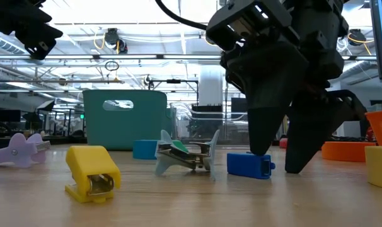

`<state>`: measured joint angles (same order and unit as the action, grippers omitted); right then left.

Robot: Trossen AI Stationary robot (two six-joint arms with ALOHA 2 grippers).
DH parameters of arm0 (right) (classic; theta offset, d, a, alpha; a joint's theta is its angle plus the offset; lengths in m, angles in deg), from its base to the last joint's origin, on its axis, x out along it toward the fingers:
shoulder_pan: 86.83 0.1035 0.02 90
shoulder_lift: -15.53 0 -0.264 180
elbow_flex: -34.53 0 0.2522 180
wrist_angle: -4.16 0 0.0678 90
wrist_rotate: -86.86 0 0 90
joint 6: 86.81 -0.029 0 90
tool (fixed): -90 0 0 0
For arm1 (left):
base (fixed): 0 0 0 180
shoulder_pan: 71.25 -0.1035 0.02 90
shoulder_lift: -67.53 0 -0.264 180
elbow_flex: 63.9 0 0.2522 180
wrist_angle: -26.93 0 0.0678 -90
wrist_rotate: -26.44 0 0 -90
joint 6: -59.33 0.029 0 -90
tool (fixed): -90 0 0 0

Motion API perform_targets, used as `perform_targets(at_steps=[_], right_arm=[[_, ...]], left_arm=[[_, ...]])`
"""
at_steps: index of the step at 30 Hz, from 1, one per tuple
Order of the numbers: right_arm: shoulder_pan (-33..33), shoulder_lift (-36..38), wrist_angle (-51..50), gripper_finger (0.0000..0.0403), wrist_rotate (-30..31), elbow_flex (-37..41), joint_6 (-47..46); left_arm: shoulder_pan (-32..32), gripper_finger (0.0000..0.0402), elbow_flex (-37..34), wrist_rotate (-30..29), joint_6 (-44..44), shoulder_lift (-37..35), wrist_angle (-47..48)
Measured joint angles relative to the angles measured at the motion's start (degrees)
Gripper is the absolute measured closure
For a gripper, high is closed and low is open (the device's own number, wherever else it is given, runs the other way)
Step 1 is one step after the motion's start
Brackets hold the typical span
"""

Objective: Pick and place Stapler, Stapler remover, tape
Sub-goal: Put the mini blue stapler into the blue bin

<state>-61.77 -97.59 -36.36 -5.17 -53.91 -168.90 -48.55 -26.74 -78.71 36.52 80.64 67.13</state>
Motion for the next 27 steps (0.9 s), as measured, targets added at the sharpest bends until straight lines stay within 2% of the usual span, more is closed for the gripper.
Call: perform_targets(at_steps=[3, 12, 27], right_arm=[[0.04, 0.09, 2.78, 0.0165, 0.4, -0.1, 0.46], [0.13, -0.44, -2.89, 0.0165, 1.99, -5.53, 2.97], [0.15, -2.06, -0.64, 0.0165, 0.16, -5.62, 2.83]], left_arm=[[0.0, 0.0256, 0.0, 0.0, 0.0, 0.0, -0.01], [0.0, 0.0256, 0.0, 0.02, 0.05, 0.02, -0.11], [0.0, 0.0256, 0.0, 0.01, 0.37, 0.02, -0.09]])
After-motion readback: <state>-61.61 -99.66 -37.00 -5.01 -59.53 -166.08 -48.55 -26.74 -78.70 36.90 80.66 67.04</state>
